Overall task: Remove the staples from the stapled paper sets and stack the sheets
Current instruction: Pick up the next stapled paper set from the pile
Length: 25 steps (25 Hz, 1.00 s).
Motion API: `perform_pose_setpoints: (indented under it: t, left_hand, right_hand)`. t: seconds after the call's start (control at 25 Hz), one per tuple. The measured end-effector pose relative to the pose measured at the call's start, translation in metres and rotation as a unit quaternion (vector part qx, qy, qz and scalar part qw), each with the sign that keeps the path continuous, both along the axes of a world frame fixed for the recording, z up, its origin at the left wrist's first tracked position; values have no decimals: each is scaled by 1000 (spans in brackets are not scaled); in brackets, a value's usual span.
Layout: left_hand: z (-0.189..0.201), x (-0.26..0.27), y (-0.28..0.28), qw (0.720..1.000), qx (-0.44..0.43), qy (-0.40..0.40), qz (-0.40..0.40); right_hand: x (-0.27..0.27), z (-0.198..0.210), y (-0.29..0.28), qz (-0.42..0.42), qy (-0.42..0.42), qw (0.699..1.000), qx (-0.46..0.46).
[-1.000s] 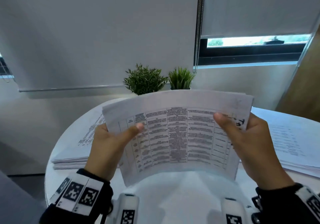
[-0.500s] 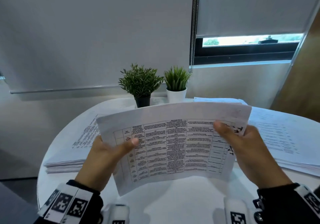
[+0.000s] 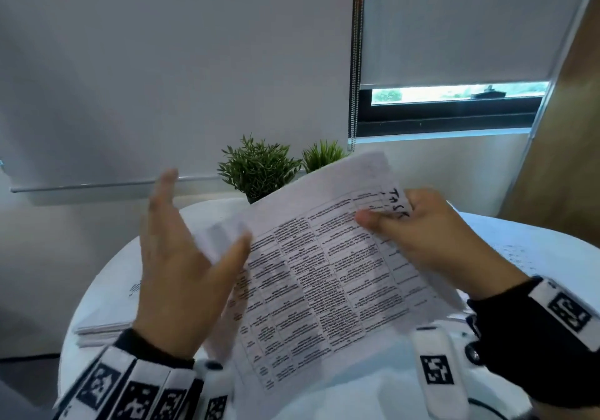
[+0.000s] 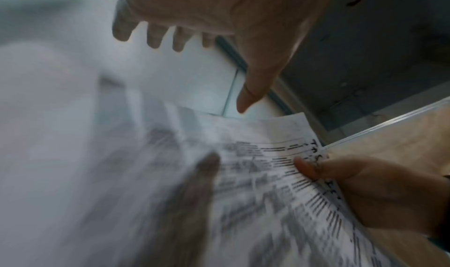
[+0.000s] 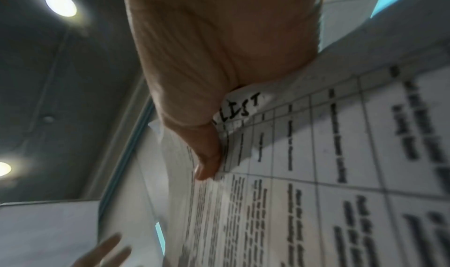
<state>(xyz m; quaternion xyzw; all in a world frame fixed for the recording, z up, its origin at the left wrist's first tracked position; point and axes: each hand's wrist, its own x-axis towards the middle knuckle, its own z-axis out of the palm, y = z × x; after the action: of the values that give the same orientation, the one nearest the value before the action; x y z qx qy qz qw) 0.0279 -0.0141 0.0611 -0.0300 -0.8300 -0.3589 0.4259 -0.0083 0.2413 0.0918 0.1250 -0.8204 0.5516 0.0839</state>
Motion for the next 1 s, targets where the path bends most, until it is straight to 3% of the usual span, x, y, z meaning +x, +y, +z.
perform_pose_setpoints:
  t: [0.08,0.12,0.2,0.24,0.32,0.48,0.6,0.64,0.68,0.8,1.0]
  left_hand:
    - [27,1,6,990,-137,32,23]
    - [38,-1,7,989,-146,11,-6]
    - [54,-5,6,985,-42,-90,-138]
    - [57,-8,3,969,32,-128,-211]
    - [52,-10,-3,948,111,-146,-260]
    - [32,-8,-16,961,141,-144,-187]
    - [17,-4,-37,963,211,-136,-95]
    - [11,-2,-43,956,247,-137,-80]
    - [5,2,-46,945,290,-134,-78]
    - [-13,9,-57,922,360,-127,-64]
    - [-31,16,-68,922,355,-150,-32]
  right_hand:
    - [-1,23,-13,57,26,995,82]
    - [-2,33,-21,86,46,988,122]
    - [-3,49,-35,127,79,974,168]
    - [-5,54,-42,144,89,969,177]
    - [-9,60,-54,167,101,959,204]
    - [-36,58,-65,206,50,957,197]
    - [-87,35,-56,114,-13,988,107]
    - [-109,21,-50,69,-31,990,123]
    - [-129,4,-43,27,-42,980,195]
    - [-167,-48,-30,-36,-70,899,431]
    - [-184,-96,-44,-2,-48,822,567]
